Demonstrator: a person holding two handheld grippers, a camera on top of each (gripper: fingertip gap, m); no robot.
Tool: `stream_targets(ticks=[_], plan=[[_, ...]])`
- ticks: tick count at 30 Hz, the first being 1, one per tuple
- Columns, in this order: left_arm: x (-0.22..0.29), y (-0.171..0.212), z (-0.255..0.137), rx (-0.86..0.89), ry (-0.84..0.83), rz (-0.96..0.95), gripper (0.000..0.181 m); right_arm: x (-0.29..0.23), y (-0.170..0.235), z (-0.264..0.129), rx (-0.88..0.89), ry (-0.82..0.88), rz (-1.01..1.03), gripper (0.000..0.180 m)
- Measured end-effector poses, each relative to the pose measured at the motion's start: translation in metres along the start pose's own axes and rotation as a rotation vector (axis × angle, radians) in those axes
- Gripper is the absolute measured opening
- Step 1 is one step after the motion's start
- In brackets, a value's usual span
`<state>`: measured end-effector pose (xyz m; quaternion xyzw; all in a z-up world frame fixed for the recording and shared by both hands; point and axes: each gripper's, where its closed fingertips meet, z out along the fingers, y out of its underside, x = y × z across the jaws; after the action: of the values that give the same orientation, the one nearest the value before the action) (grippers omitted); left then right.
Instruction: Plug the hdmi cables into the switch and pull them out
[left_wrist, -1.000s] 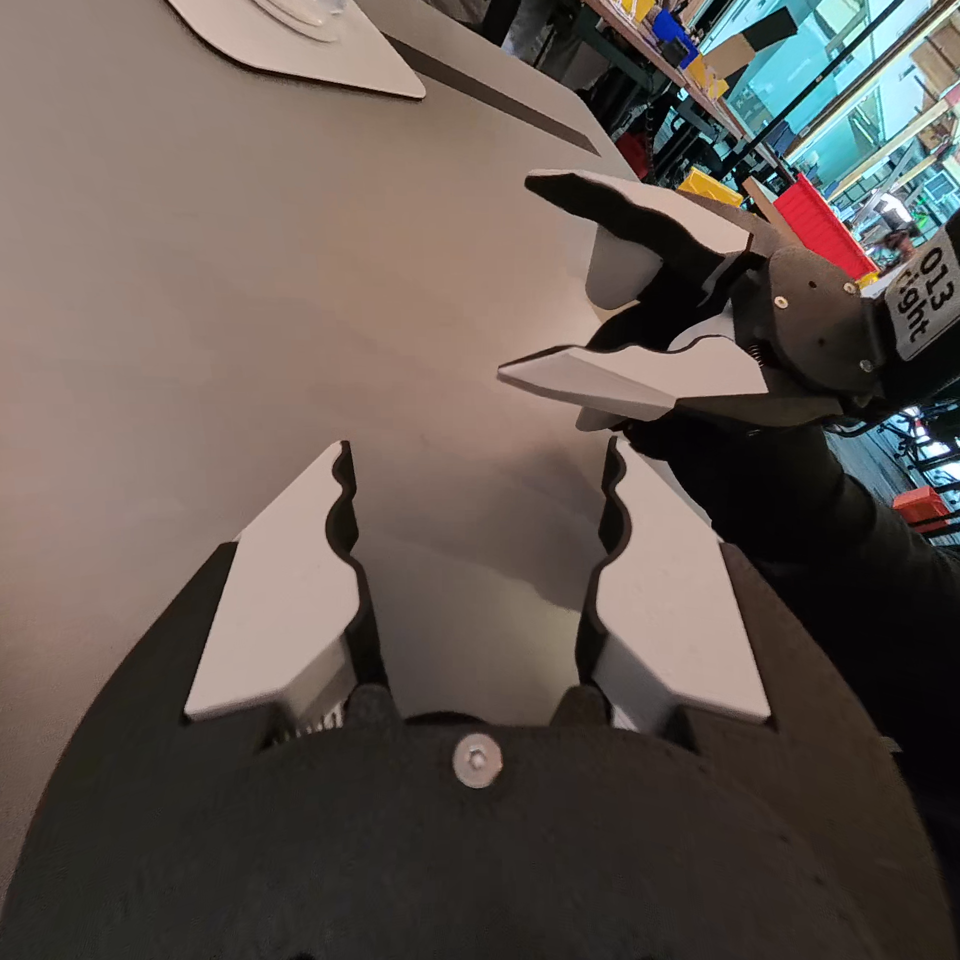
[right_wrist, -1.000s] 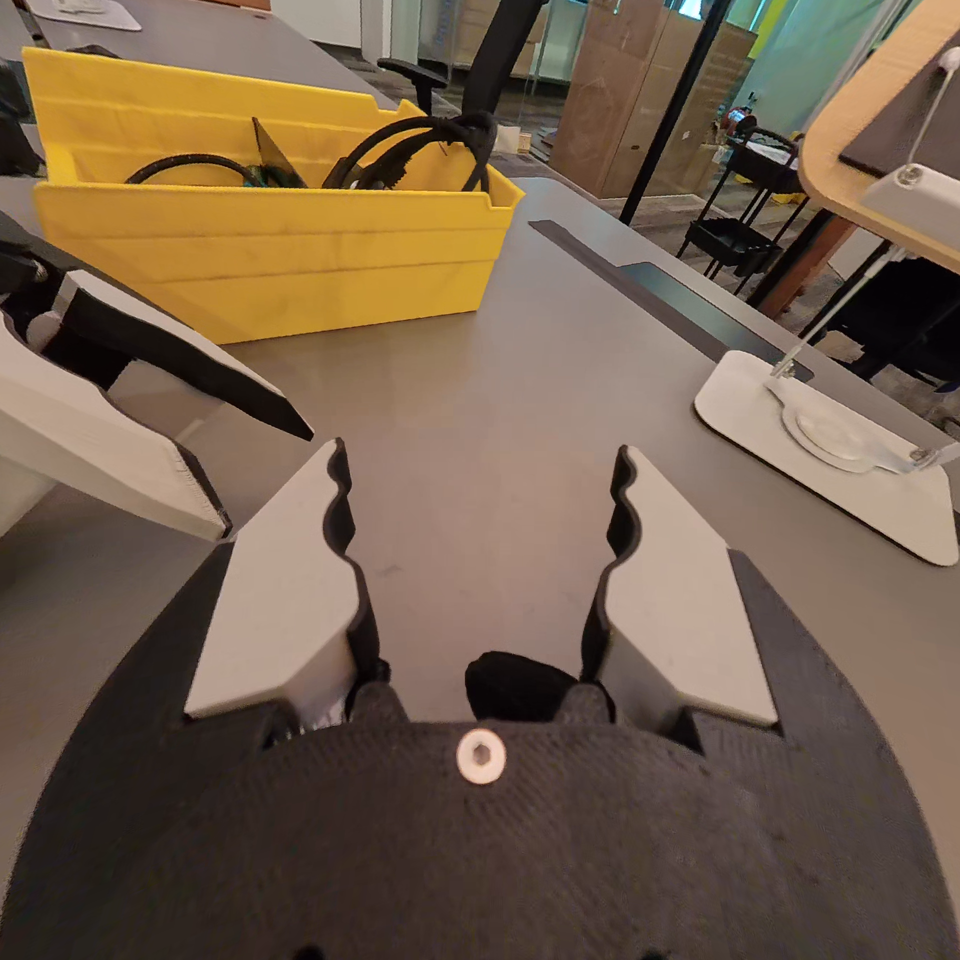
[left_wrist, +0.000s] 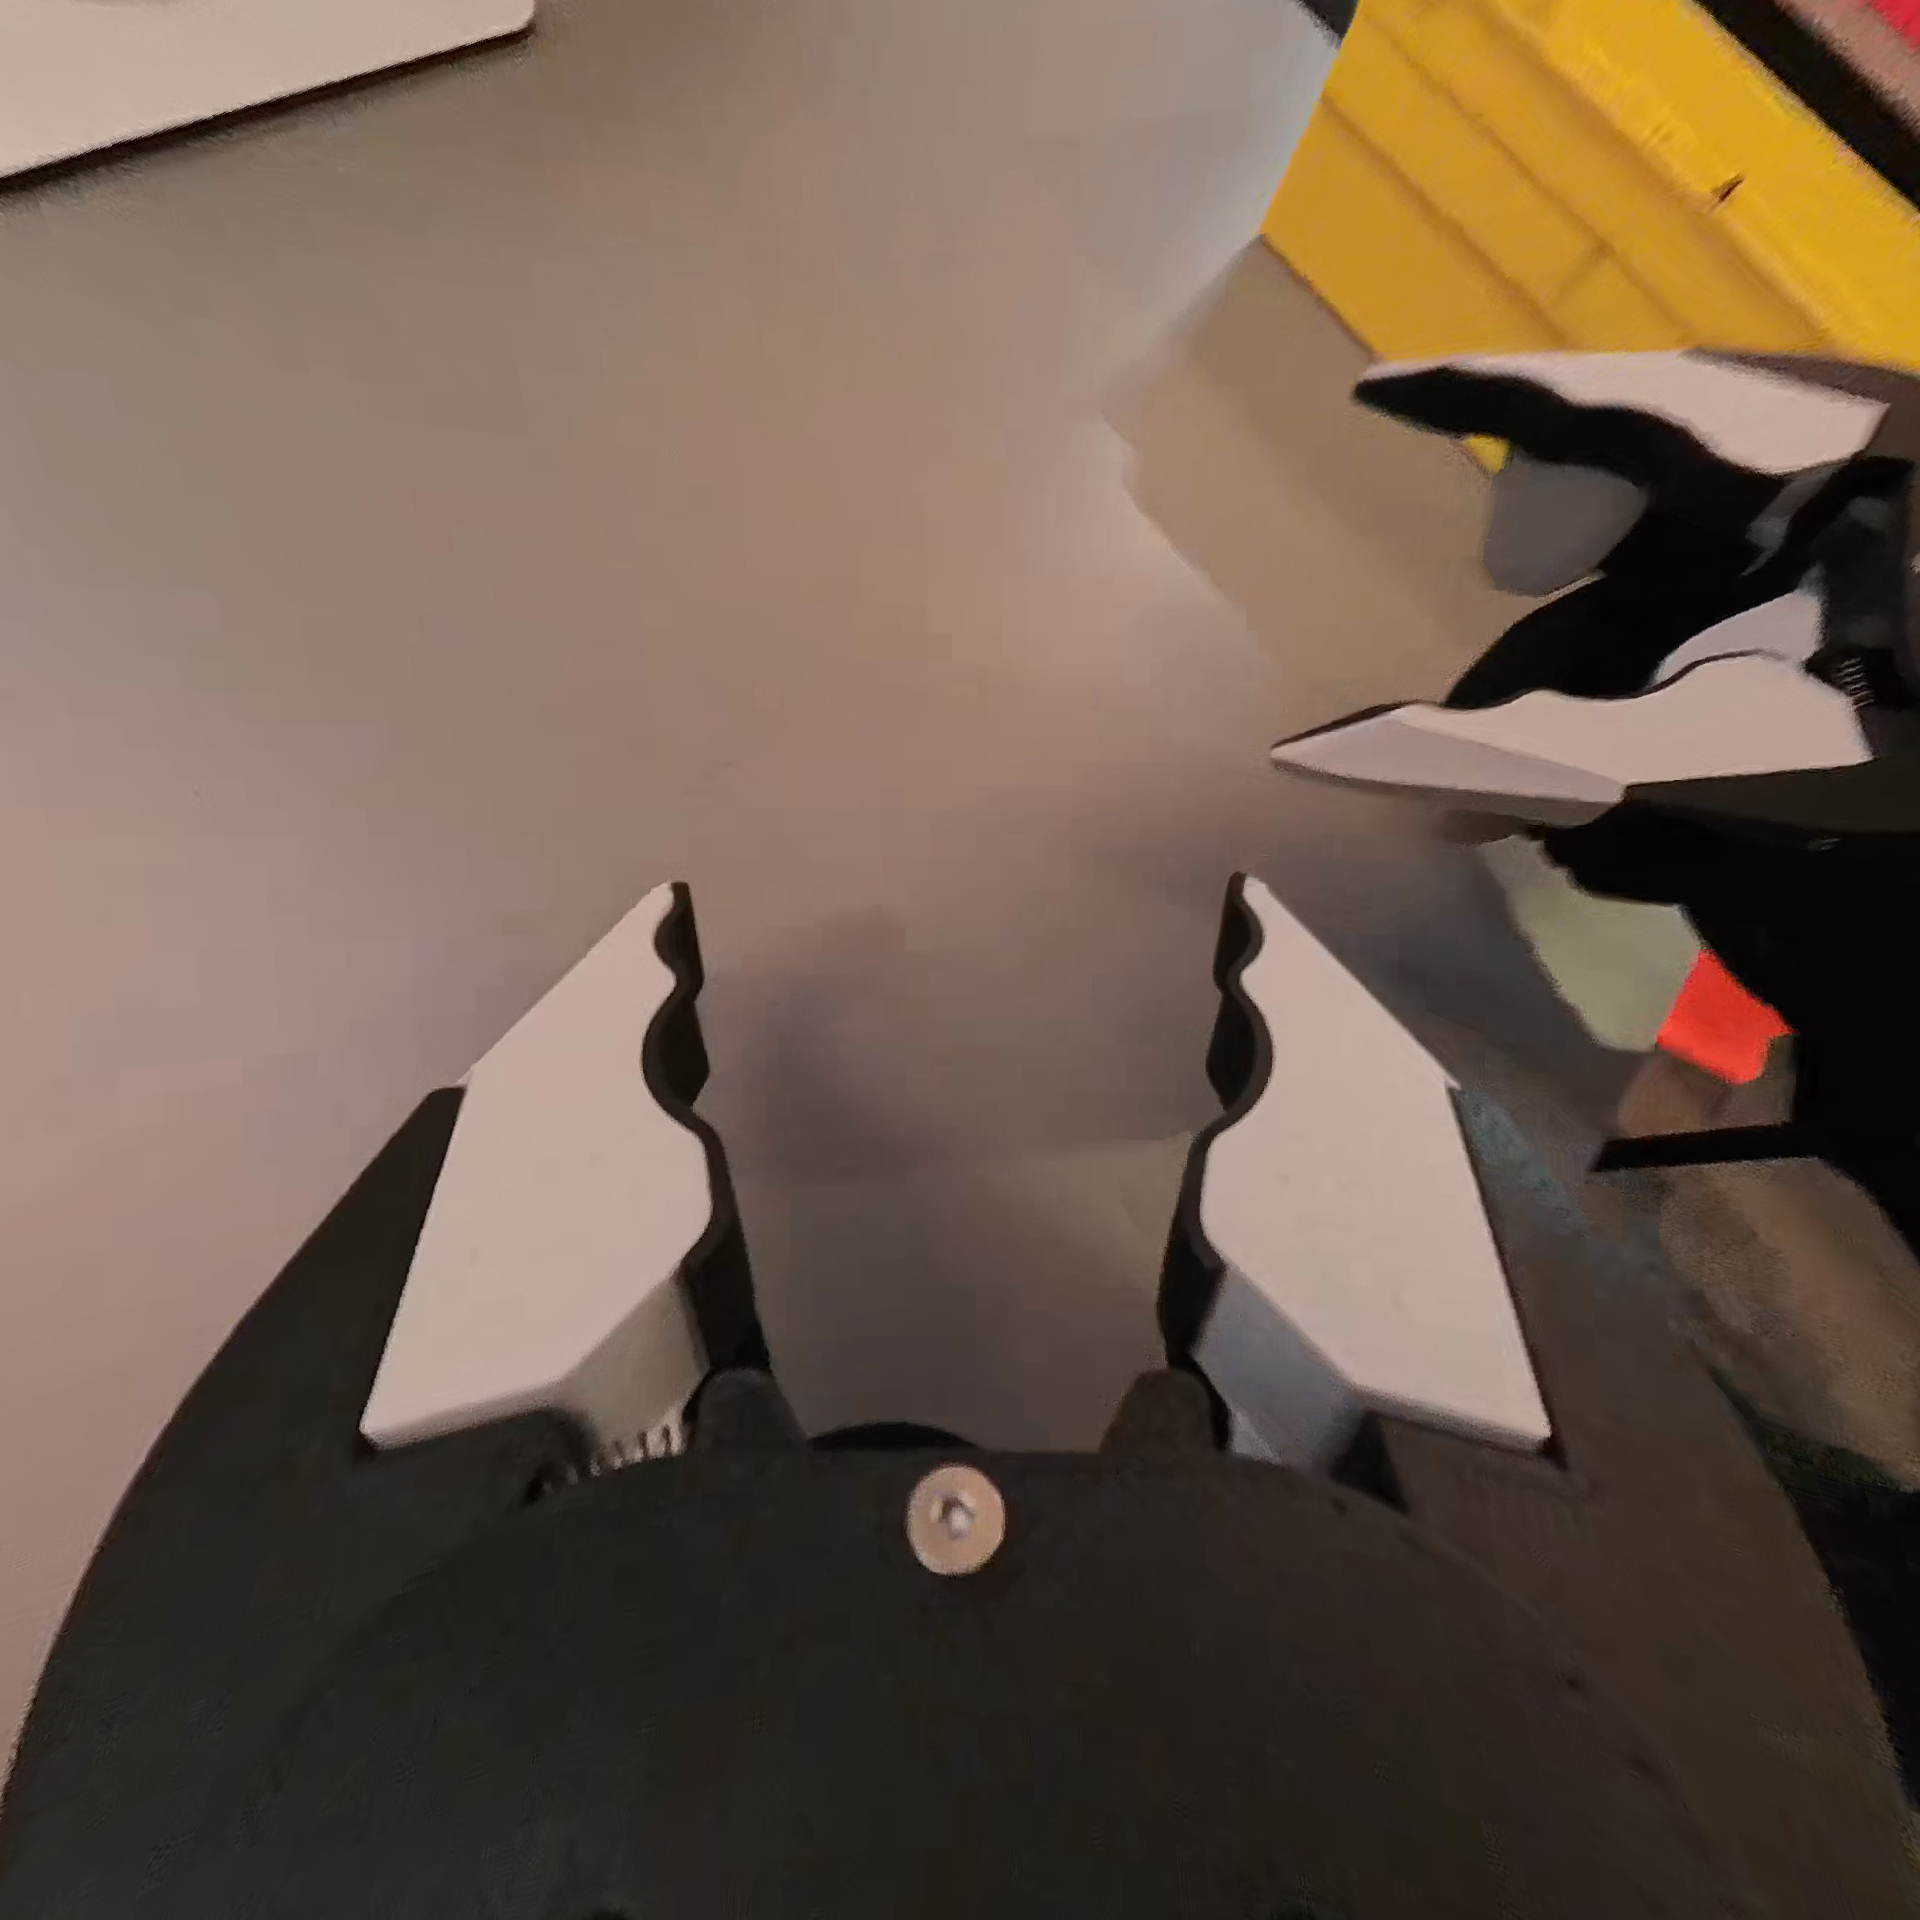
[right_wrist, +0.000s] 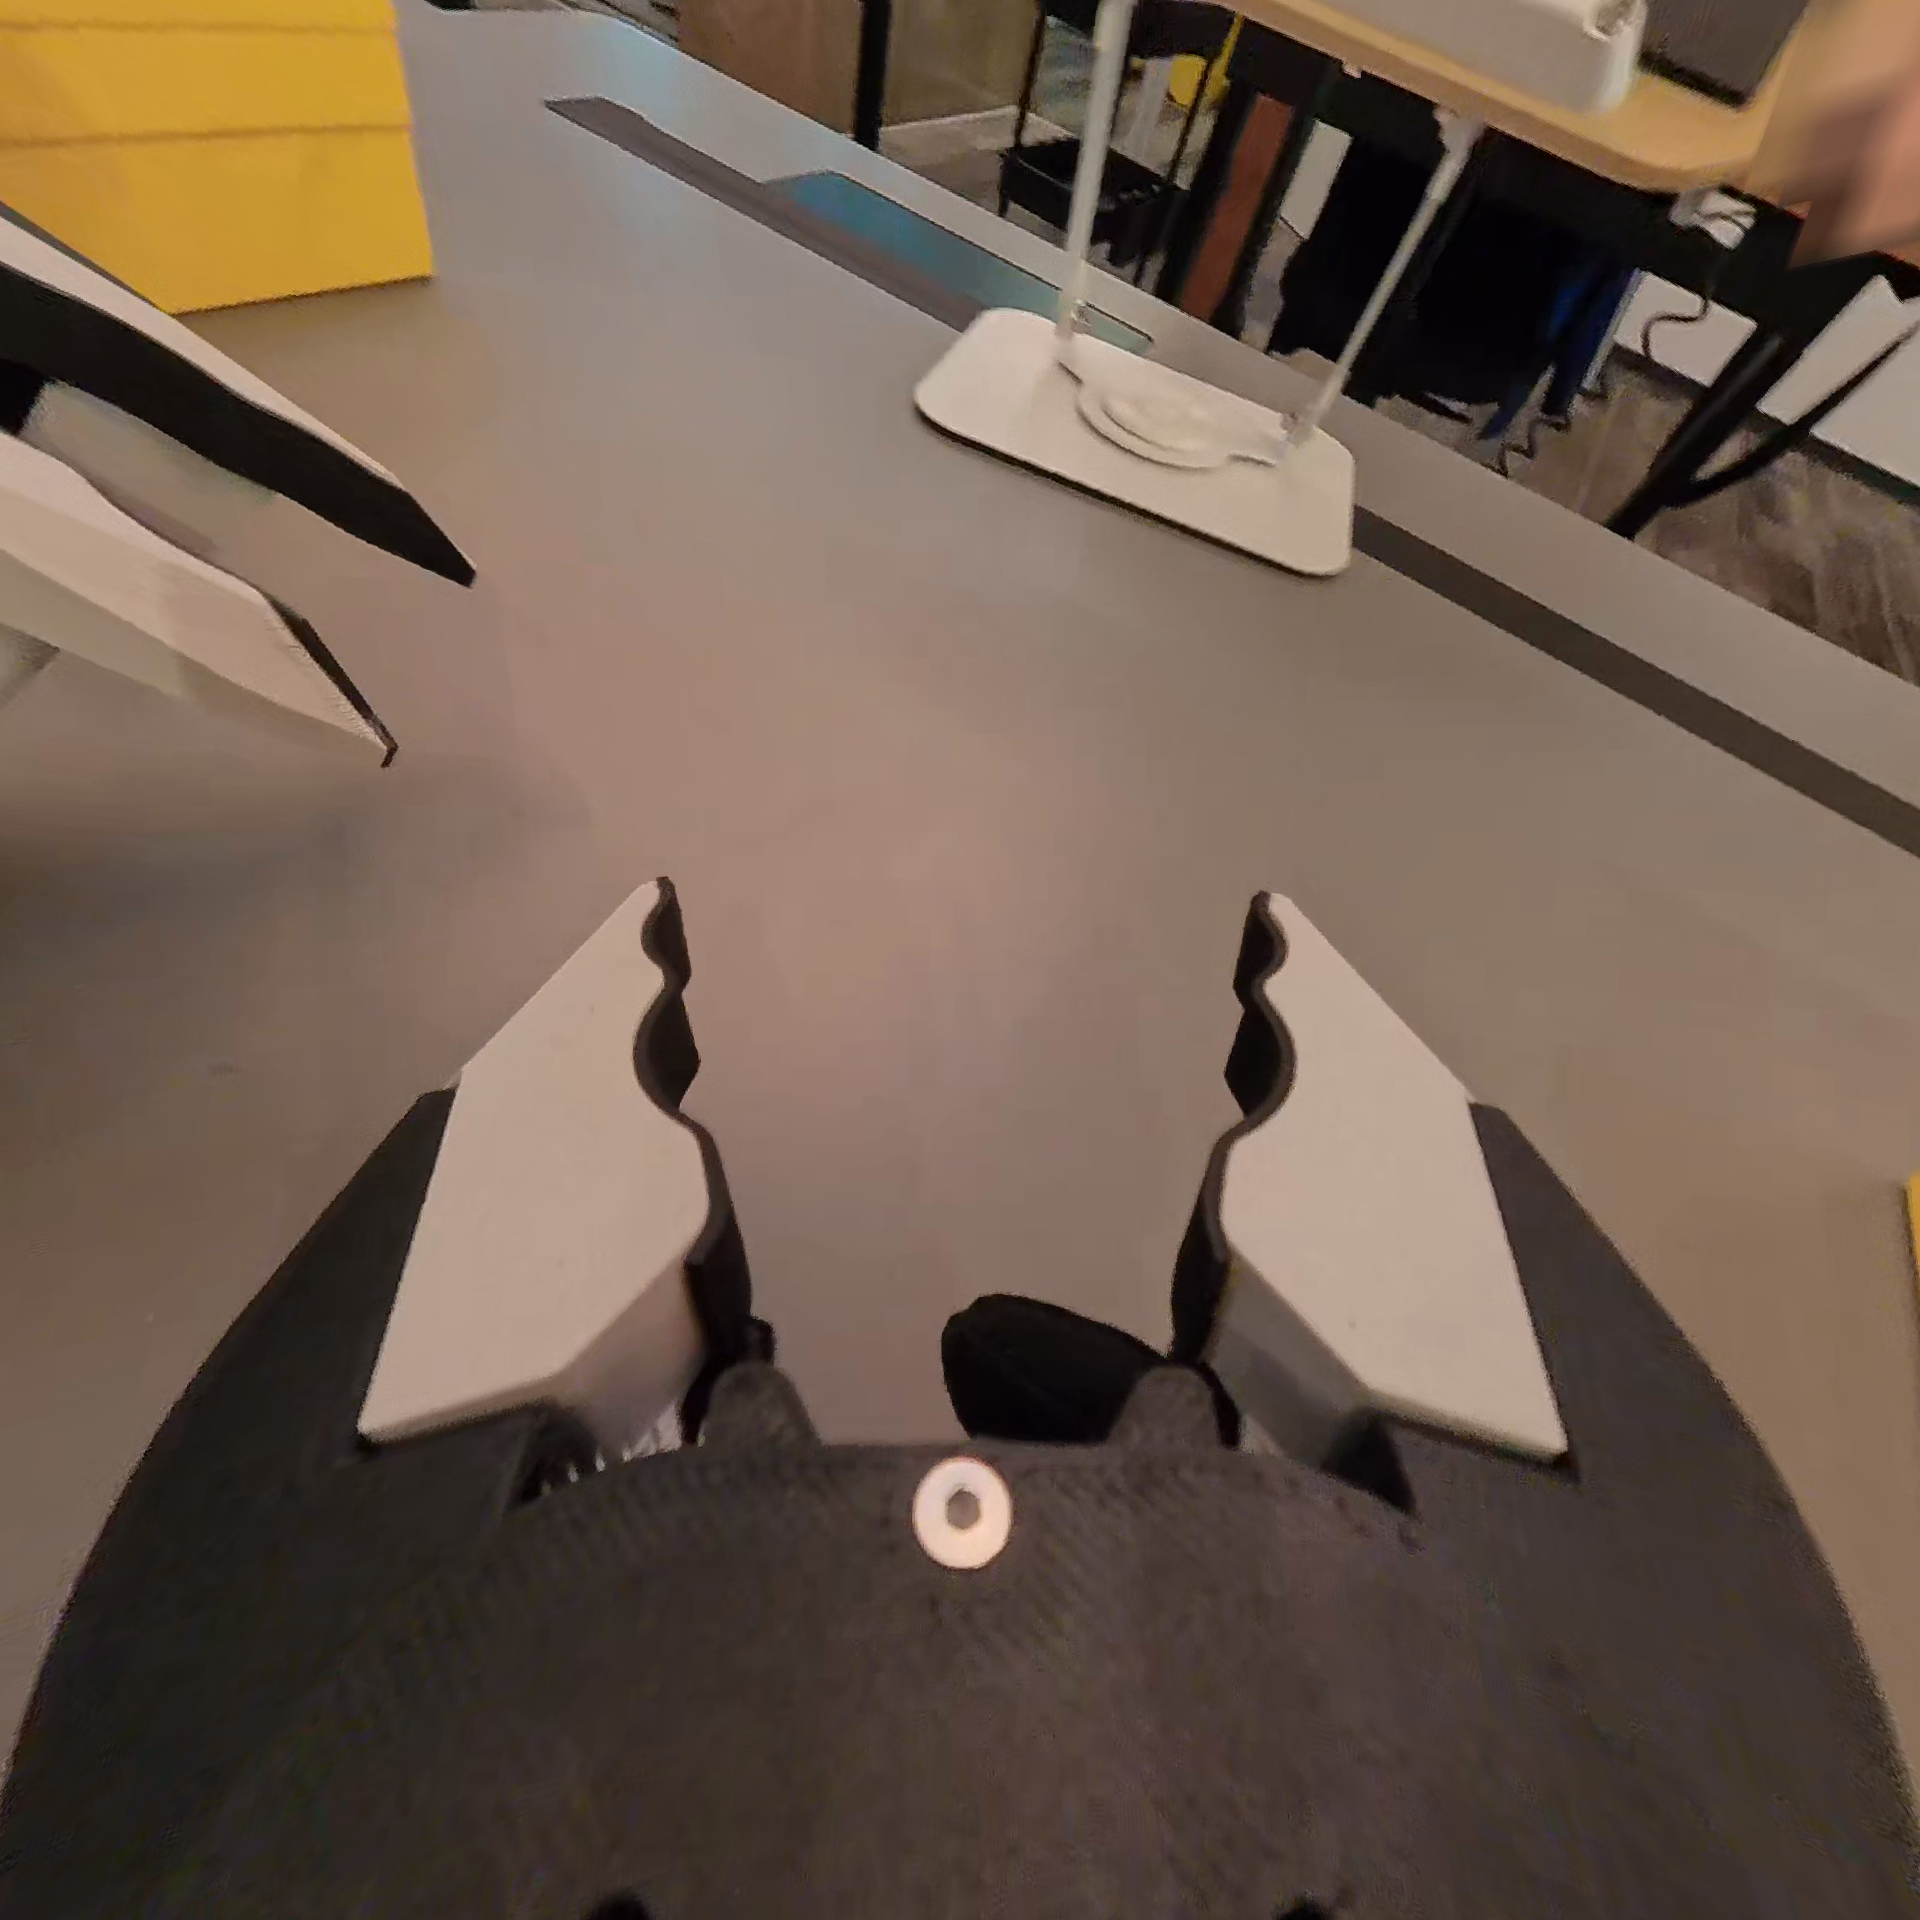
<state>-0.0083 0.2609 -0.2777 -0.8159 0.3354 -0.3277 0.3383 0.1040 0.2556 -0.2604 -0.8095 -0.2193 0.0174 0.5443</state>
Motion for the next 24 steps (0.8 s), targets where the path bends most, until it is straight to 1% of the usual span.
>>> stream_targets(ticks=[4, 8, 16, 24], plan=[[0.003, -0.002, 0.01, -0.044, -0.067, 0.087, 0.096, 0.018, 0.015, -0.013, -0.03, 0.041, 0.035, 0.104], [0.002, 0.006, 0.013, -0.086, -0.118, 0.133, 0.096, 0.023, 0.02, -0.014, -0.046, 0.04, 0.064, 0.104], [-0.016, 0.011, 0.003, -0.102, -0.197, 0.143, 0.099, 0.003, 0.017, 0.0, -0.062, -0.005, 0.027, 0.104], [-0.024, 0.013, -0.003, -0.097, -0.213, 0.139, 0.099, -0.005, 0.015, 0.007, -0.068, -0.029, 0.011, 0.104]])
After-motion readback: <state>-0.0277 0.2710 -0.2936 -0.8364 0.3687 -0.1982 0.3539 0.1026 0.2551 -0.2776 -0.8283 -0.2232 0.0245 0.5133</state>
